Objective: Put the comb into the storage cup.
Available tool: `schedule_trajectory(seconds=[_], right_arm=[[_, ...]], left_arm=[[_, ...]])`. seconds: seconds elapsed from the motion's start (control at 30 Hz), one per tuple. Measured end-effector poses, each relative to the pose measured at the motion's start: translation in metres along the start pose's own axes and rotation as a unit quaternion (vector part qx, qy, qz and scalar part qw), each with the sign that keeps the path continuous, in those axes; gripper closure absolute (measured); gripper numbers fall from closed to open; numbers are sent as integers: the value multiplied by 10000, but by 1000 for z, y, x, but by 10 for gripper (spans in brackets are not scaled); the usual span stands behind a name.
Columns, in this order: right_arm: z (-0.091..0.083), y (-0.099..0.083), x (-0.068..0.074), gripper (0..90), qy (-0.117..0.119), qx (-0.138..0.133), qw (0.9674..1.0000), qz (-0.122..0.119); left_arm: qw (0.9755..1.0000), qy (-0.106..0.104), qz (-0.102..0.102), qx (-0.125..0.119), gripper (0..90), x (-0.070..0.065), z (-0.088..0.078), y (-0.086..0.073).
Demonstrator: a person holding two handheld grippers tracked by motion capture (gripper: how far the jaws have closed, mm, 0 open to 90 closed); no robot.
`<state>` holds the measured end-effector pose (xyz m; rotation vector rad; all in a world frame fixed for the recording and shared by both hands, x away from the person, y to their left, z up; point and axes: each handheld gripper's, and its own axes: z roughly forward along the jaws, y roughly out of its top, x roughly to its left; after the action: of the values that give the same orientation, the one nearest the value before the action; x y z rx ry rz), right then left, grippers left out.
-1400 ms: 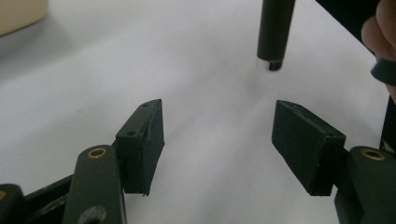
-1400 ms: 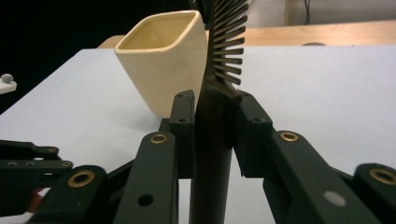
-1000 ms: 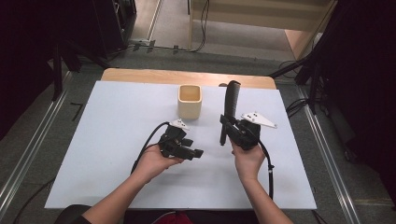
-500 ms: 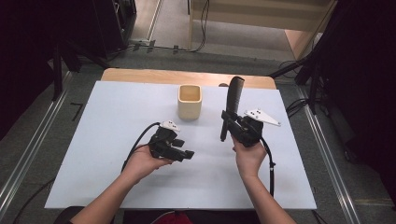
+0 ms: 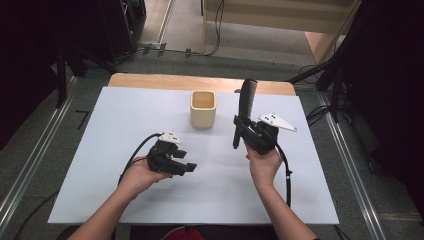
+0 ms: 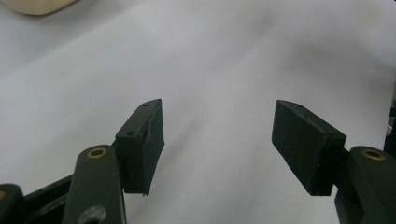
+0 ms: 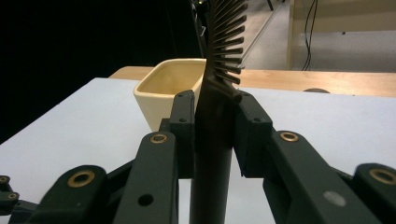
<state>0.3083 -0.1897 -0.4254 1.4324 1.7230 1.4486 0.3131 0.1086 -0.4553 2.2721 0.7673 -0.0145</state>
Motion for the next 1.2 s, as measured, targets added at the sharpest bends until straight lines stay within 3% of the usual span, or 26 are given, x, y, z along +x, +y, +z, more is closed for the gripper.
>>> schedule_trajectory(seconds=[0.2,0.4,1.2], right_arm=[[2,2,4,702,110,50,9998,-176],[3,3,5,702,174,0,9996,-202],[16,12,7,702,233,63,9997,-70]], left_arm=[[10000,44,25,-26,354,4,-10,-9],[9999,72,57,-52,354,5,-18,-15],[9994,271,-140,-147,354,17,-50,-46]])
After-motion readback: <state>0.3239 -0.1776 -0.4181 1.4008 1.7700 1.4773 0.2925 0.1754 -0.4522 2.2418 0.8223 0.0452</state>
